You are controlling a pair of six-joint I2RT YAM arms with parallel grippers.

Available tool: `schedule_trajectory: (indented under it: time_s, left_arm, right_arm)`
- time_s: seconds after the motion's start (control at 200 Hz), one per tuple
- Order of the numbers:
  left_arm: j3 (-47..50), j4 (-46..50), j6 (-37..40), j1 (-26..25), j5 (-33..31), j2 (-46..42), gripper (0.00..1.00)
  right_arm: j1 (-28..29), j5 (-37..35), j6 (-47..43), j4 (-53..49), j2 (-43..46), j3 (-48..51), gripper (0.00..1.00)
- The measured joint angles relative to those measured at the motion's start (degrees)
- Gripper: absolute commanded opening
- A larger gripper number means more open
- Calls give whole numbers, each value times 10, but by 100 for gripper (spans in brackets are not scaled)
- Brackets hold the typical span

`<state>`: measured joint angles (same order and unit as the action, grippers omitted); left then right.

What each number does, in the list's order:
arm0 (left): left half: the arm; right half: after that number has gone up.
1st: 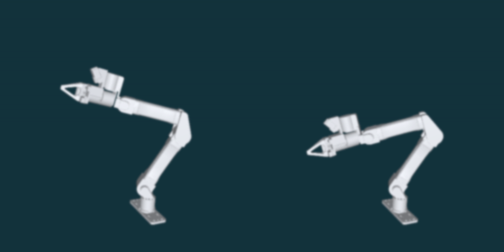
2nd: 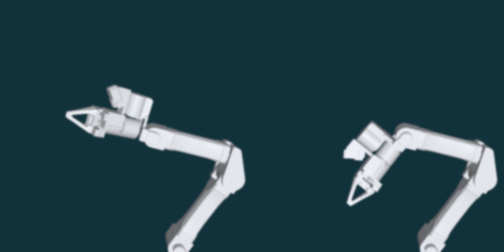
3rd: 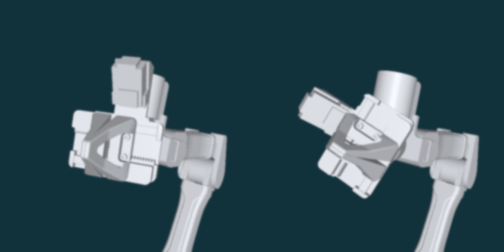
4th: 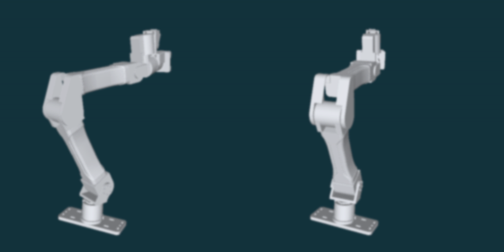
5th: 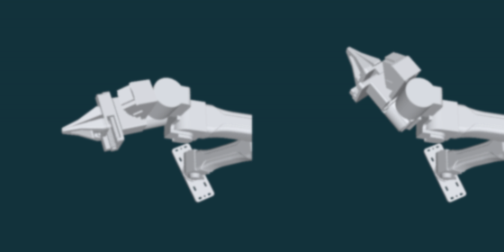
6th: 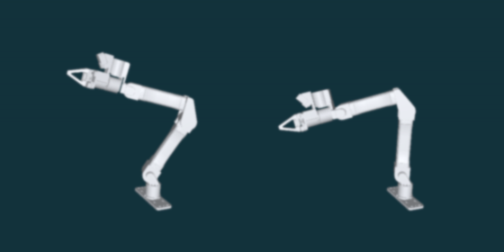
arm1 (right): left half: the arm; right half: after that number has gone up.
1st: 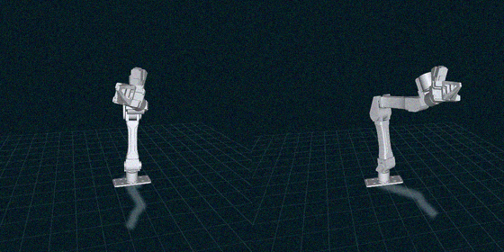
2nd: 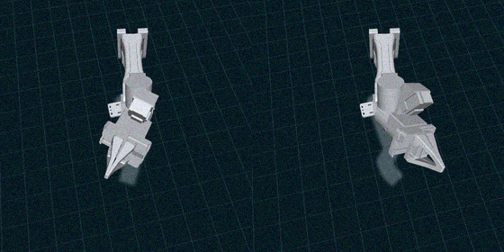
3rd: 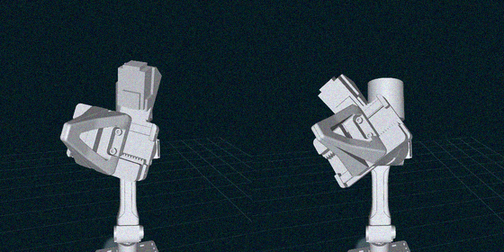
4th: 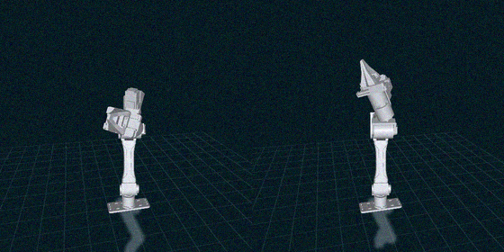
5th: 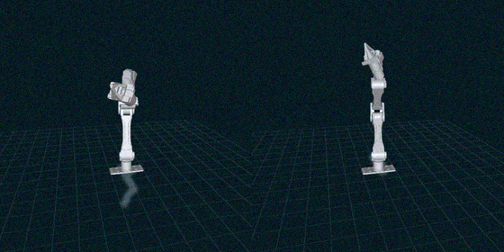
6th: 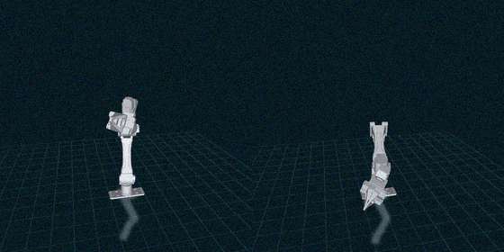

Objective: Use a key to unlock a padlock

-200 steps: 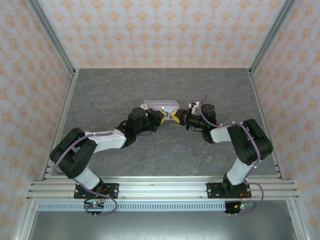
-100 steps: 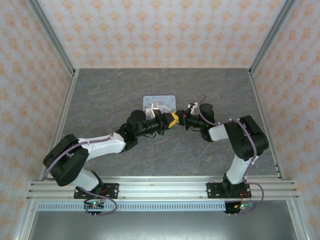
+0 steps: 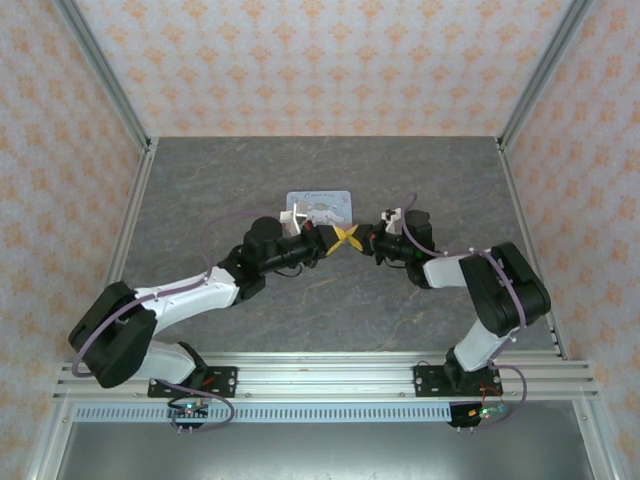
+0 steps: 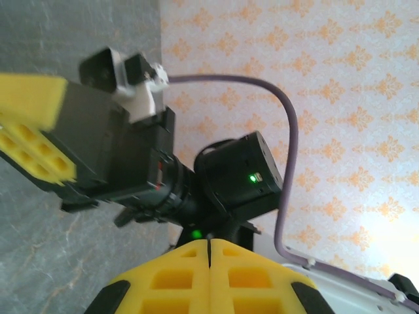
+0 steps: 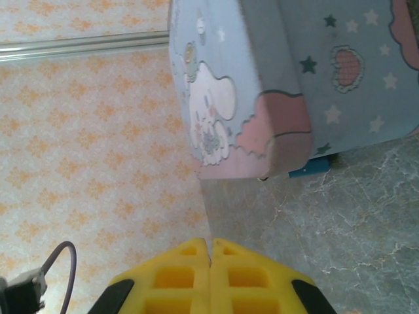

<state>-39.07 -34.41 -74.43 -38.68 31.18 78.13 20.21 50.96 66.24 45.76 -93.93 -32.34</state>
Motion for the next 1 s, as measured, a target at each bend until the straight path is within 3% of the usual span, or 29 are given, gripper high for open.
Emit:
schedule_trajectory:
  time_s: [0.22,0.295,0.41,0.475,0.626,1.001]
  left_arm:
    - [8,103,83,13,-25,-17,0]
    - [5,158,129,13,-42,-22,15]
    - [1,224,207,13,-69,-23,59]
    - [-2,254,243,13,-85,-23,68]
    - [-15,299,323,13,-127,3,76]
    - [-44,294,467,14,-159,142,74]
  right_arm:
    - [0,-25,-35,-69,56,1,0]
    - [0,-37,-45,-95,70,1,0]
    - [0,-55,-62,-139,75,-11,0]
    - [0,-63,-72,-167,74,-28,0]
    - [0,-75,-94,-208,48,-91,0]
    - [0,-87,-109,-252,-34,-201,0]
